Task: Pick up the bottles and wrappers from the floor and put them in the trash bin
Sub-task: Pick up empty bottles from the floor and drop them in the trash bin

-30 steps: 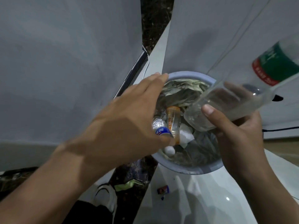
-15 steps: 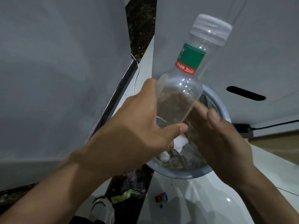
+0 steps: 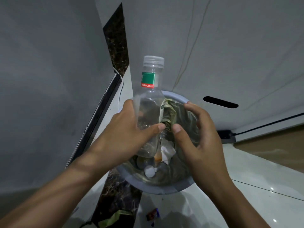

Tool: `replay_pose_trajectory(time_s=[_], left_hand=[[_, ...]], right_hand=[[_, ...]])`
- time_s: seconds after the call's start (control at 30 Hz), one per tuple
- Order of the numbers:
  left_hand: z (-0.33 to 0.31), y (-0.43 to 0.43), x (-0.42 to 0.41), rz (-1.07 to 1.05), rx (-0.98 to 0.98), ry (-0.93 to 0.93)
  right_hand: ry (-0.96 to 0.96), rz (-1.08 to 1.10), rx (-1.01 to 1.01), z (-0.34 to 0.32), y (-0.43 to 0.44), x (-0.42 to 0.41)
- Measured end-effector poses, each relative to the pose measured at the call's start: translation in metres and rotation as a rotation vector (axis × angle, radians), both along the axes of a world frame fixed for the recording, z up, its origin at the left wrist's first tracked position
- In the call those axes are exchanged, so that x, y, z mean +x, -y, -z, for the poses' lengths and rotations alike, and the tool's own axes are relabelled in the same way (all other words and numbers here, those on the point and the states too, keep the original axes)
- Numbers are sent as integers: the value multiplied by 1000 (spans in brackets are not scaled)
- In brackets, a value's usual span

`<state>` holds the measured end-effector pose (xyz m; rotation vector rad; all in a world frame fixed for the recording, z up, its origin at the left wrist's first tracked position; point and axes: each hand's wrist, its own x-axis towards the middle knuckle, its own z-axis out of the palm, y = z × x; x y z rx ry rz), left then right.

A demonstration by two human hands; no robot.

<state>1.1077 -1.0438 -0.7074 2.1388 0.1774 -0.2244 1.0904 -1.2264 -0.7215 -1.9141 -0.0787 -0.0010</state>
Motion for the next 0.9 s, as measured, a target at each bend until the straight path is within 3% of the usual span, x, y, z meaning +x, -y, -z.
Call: replay_pose_trajectory(time_s=[0.37,0.6,0.9], left_hand=[[-5,-4,8,-10,80,74],[-8,-7,1,142,398,152],[-3,-12,-6,372,632,71]], right_hand=[[-34,79,-16,-1,7,5],[-22,72,-48,4,6,8],[46,-27,-443,17,5,8]])
